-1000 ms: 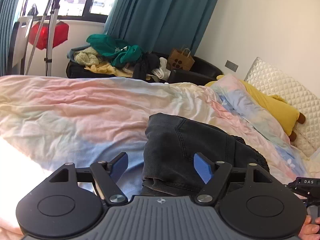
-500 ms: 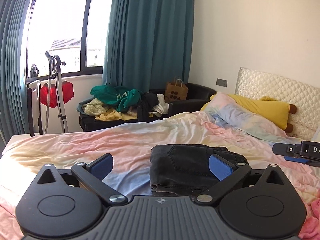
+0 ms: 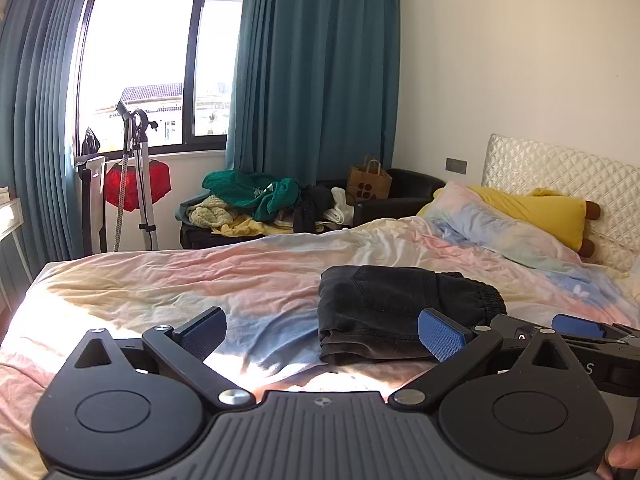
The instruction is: Fold clothes
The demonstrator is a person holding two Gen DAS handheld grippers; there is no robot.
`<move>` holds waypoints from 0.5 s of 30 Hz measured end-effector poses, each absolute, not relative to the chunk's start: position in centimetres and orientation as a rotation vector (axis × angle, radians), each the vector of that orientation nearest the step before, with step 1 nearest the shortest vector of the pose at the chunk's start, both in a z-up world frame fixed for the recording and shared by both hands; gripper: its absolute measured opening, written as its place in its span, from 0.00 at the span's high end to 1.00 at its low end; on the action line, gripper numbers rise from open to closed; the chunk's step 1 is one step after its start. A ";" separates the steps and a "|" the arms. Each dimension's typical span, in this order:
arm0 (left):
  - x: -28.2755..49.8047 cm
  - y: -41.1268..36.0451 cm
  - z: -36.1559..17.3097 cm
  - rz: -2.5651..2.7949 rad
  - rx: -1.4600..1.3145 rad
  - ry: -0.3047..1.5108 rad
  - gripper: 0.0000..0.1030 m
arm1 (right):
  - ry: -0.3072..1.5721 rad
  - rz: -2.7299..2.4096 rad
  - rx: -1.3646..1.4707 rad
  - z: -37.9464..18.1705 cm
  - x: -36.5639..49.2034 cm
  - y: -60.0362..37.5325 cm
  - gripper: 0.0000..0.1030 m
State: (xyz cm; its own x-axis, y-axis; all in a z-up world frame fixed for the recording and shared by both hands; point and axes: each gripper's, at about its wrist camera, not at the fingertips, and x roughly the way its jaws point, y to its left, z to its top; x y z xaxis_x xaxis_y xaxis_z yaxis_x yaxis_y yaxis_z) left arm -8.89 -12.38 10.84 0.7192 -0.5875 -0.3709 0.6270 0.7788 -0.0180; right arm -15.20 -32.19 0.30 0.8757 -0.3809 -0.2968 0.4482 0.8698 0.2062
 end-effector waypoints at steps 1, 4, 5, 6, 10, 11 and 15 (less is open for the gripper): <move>-8.6 -12.3 10.3 -0.672 0.107 0.382 0.00 | 0.259 -0.435 0.261 -0.2 -14.9 -31.9 0.10; -7.8 -12.0 9.0 -0.665 0.093 0.403 0.00 | 0.271 -0.438 0.217 -1.2 -14.3 -31.1 0.10; -7.5 -11.9 8.5 -0.660 0.093 0.406 0.00 | 0.271 -0.441 0.204 -1.4 -14.2 -30.9 0.10; -7.3 -11.9 8.1 -0.652 0.095 0.408 0.00 | 0.271 -0.445 0.193 -1.6 -14.1 -30.8 0.10; -6.4 -11.3 6.8 -0.637 0.083 0.423 0.00 | 0.284 -0.468 0.201 -2.2 -13.6 -30.7 0.10; -6.3 -11.1 6.5 -0.636 0.080 0.428 0.00 | 0.291 -0.474 0.204 -2.4 -13.5 -30.7 0.10; -5.9 -10.6 5.8 -0.630 0.079 0.440 0.00 | 0.281 -0.498 0.188 -2.7 -13.7 -30.2 0.10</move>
